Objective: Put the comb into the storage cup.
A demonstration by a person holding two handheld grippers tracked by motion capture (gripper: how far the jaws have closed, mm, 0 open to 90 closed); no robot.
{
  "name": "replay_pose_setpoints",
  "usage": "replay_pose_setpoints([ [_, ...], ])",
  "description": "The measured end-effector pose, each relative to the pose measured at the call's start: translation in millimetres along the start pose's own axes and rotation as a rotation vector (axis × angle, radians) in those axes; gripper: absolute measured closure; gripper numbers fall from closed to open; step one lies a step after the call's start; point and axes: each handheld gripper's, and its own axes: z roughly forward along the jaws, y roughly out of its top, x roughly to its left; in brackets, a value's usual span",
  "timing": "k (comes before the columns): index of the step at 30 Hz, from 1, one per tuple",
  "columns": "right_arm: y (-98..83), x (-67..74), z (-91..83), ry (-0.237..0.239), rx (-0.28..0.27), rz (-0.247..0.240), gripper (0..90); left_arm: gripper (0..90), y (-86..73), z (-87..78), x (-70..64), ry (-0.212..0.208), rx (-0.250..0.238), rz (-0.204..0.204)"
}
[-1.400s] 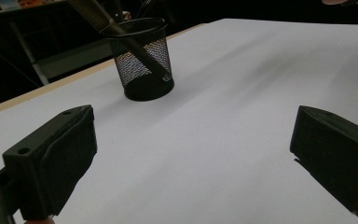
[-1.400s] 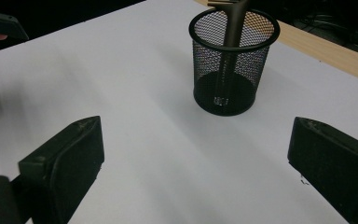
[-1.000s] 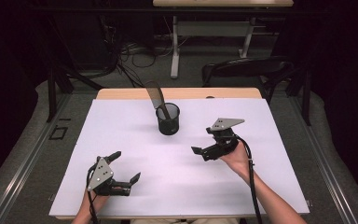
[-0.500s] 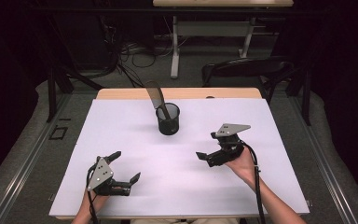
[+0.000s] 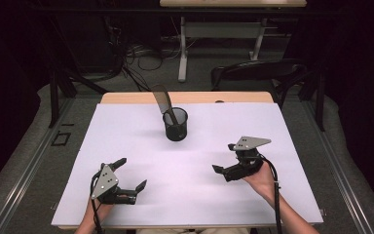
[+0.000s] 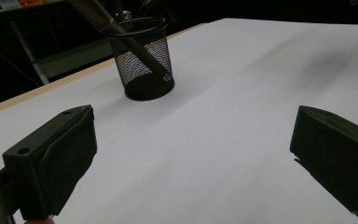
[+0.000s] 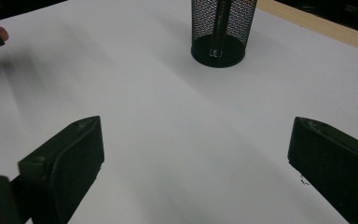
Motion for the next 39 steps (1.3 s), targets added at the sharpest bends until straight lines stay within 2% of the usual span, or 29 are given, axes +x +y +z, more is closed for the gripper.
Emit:
replay_pose_setpoints([
  [18, -22.5, 3.8, -21.6, -0.033, -0.002, 0.013, 1.1, 0.4, -0.1, -0.5, 0.6, 0.002, 0.0, -0.001],
  [32, -41.8, 6.3, -37.9, -0.072, -0.029, 0.036, 0.0, 0.4, -0.1, -0.6, 0.3, 0.003, 0.002, -0.001],
  [39, -49.9, 10.4, -43.1, -0.088, -0.048, 0.023, 0.0, 0.4, -0.1, -0.6, 0.3, 0.001, 0.004, 0.001],
])
